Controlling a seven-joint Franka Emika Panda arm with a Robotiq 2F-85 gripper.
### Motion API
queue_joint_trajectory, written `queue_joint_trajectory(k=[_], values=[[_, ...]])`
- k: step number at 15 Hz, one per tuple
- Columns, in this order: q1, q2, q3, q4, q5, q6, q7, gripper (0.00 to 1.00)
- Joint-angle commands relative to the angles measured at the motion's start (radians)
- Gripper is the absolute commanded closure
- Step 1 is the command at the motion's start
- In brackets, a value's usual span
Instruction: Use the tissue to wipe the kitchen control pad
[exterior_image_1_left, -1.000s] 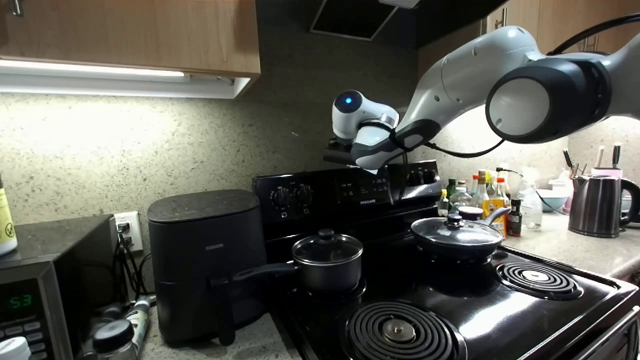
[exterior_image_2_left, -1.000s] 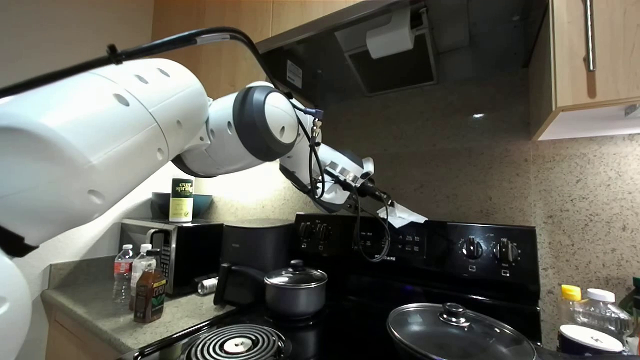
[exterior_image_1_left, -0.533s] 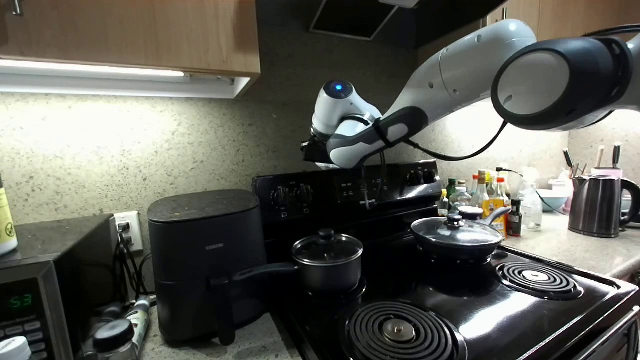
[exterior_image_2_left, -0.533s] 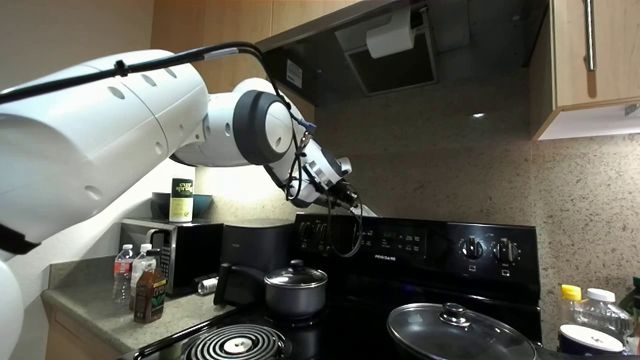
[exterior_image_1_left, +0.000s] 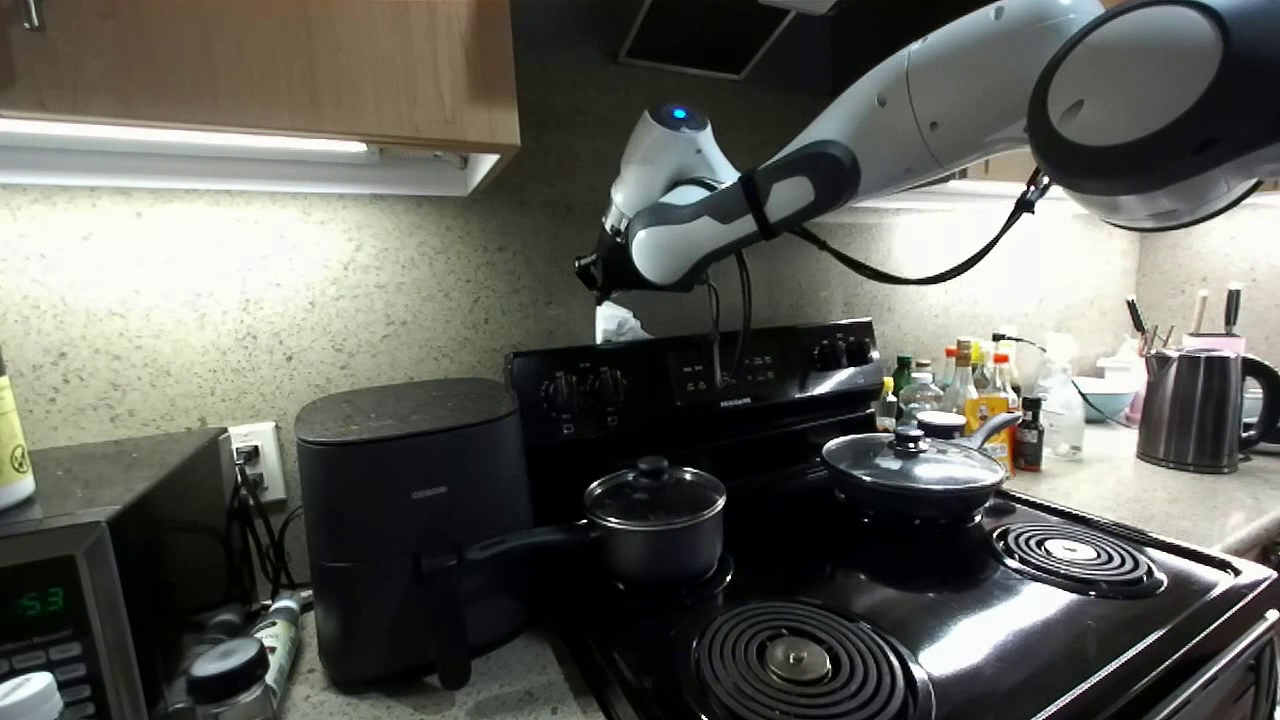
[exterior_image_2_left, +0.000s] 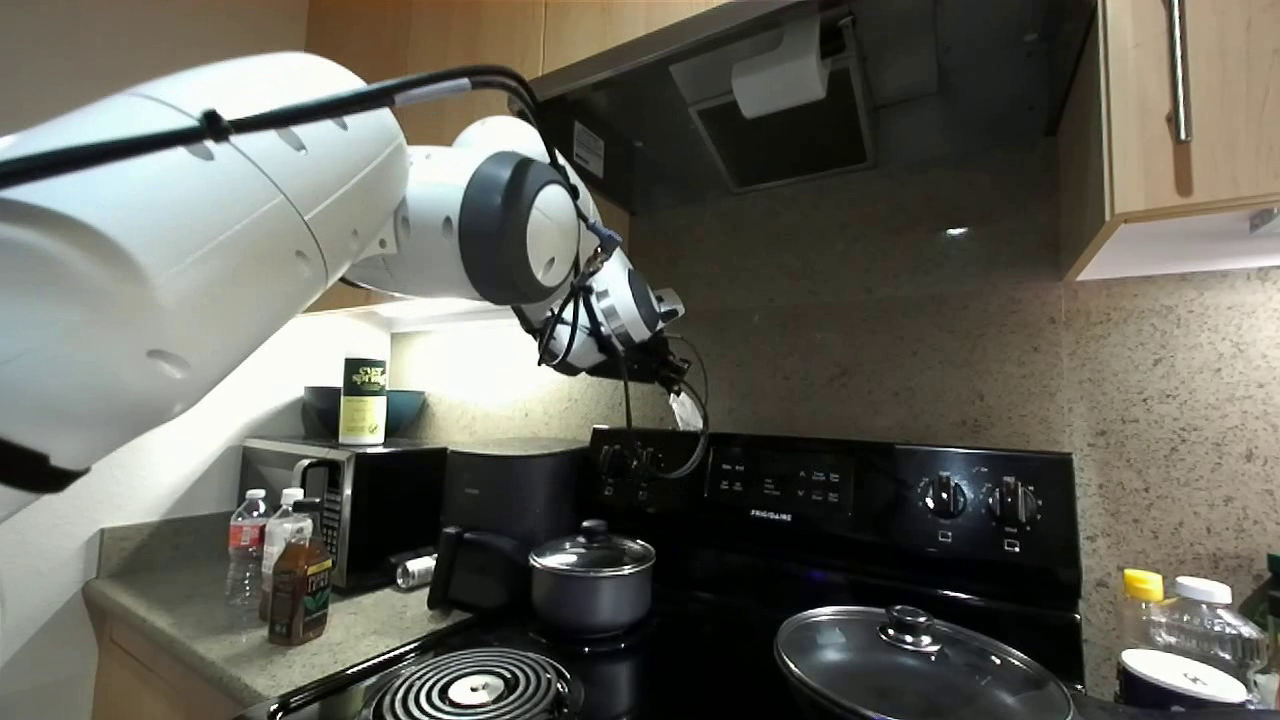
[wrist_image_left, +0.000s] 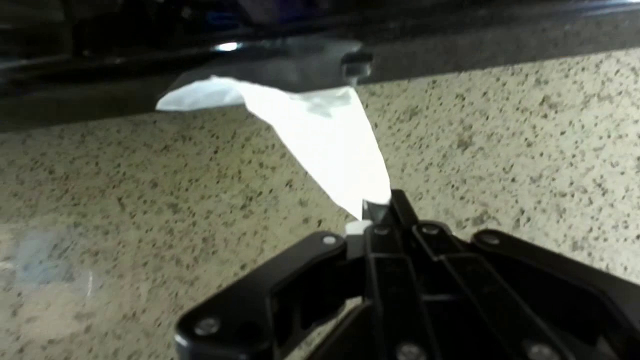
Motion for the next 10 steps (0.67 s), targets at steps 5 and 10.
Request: queue_joint_trajectory(k=[5,10], values=[[-0.188,-0.291,0.096,-0.318,0.308,-0.098,-0.283,0.93],[-0.154,-0.472,0.003,-0.510,0.673,-0.287,-0.585,0.92]])
